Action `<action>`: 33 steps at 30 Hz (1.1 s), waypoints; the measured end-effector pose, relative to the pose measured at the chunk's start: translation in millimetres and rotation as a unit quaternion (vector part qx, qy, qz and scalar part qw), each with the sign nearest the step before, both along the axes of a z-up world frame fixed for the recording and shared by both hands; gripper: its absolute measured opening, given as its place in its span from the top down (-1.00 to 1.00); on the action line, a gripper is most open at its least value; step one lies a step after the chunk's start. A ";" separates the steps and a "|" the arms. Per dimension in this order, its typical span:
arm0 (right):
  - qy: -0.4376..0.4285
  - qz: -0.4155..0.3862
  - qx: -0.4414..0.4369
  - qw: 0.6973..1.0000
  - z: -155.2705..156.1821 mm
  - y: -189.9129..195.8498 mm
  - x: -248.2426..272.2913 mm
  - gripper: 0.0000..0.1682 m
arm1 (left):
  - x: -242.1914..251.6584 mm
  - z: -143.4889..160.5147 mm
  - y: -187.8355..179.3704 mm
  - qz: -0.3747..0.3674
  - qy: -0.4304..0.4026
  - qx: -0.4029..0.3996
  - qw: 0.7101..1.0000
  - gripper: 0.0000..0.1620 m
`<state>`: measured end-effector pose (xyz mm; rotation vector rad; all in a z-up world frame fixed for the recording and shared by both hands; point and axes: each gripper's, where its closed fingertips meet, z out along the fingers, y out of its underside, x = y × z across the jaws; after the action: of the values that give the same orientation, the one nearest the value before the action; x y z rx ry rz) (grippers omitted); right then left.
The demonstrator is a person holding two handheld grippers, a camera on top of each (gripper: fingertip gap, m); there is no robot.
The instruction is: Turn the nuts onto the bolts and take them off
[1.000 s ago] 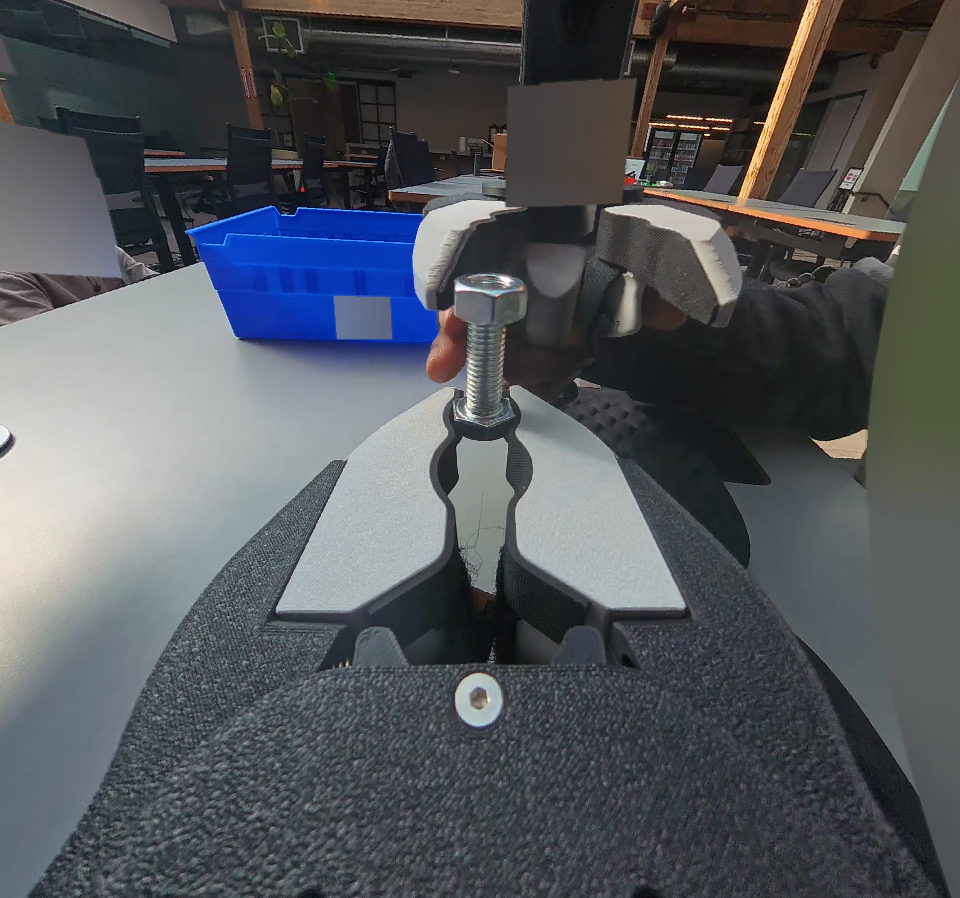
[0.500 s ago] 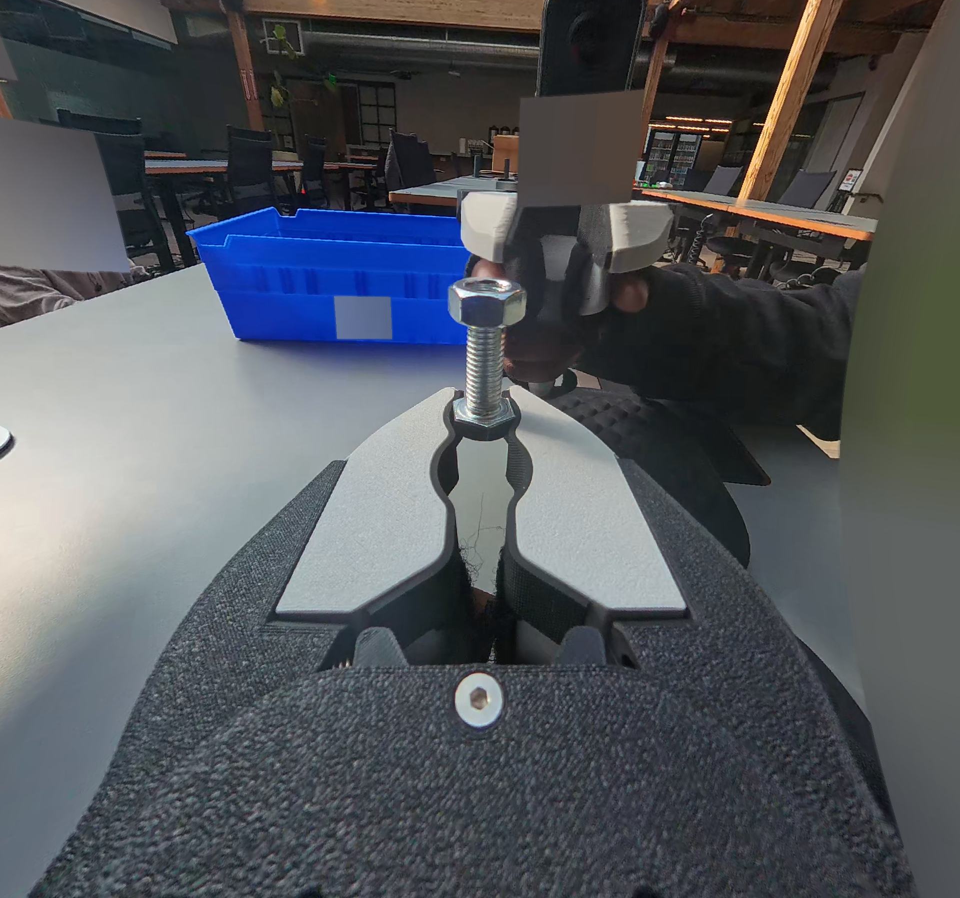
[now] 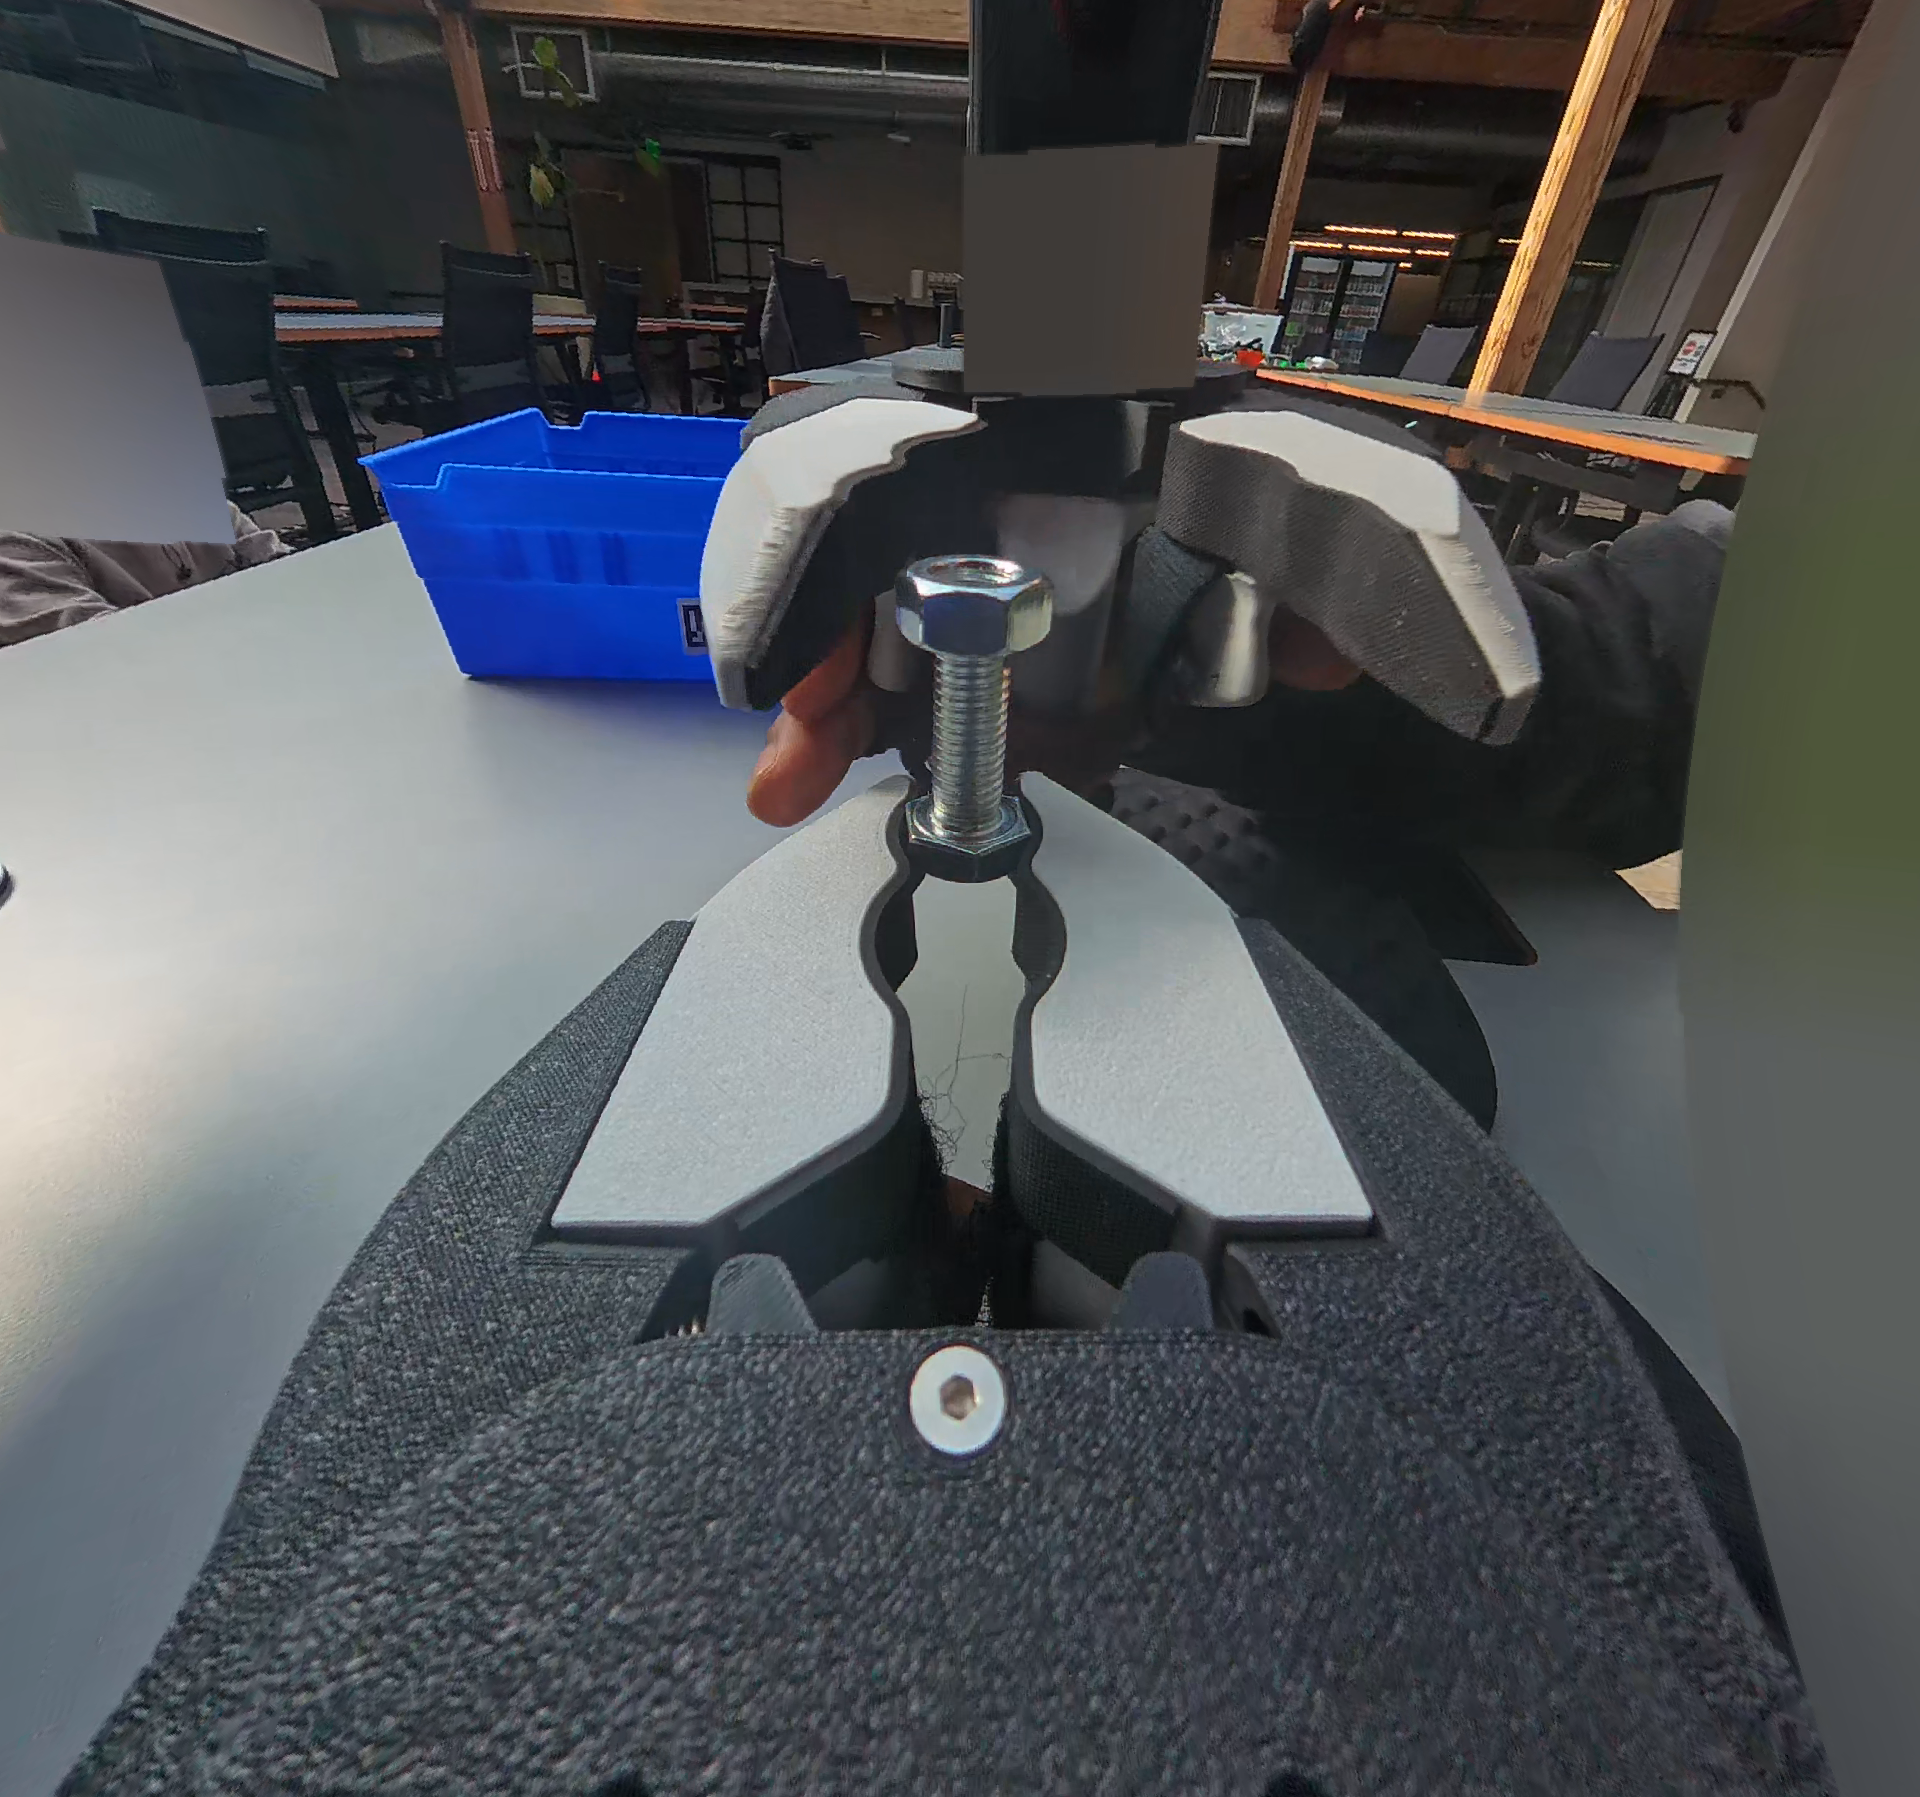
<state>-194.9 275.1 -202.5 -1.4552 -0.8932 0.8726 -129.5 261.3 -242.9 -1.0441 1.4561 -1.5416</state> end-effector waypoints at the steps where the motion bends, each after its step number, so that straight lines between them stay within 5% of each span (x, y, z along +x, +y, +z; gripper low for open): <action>1: -0.001 0.002 0.001 1.000 0.0 -0.6 -0.5 0.22 | 0.0 0.1 0.1 0.000 0.000 0.000 1.000 0.83; 11: 0.007 -0.038 0.009 0.999 0.5 -10.9 20.1 0.39 | -0.3 0.4 0.2 0.001 -0.001 0.000 1.000 0.83; 15: 0.011 -0.047 0.017 0.999 0.7 -19.6 30.6 0.78 | -0.3 0.7 0.9 0.003 -0.002 -0.002 1.000 0.83; 19: 0.011 -0.058 0.022 0.998 1.6 -23.4 37.3 0.94 | -0.4 0.6 0.4 0.003 -0.002 0.000 1.000 0.83; 21: 0.010 -0.064 0.024 0.998 2.3 -22.1 39.4 0.91 | -0.4 0.7 0.5 0.003 -0.001 0.000 1.000 0.83; 28: 0.018 -0.060 0.015 0.998 3.9 -7.3 32.2 0.32 | -0.6 0.7 -0.2 0.001 -0.002 0.001 1.000 0.83; 33: -0.005 -0.025 0.007 1.000 -1.2 -1.1 13.2 0.25 | -0.6 0.5 -0.2 0.000 -0.001 0.000 1.000 0.83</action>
<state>-181.7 274.1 -203.6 -1.4645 -0.8653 0.8222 -130.1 261.1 -242.4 -1.0430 1.4541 -1.5417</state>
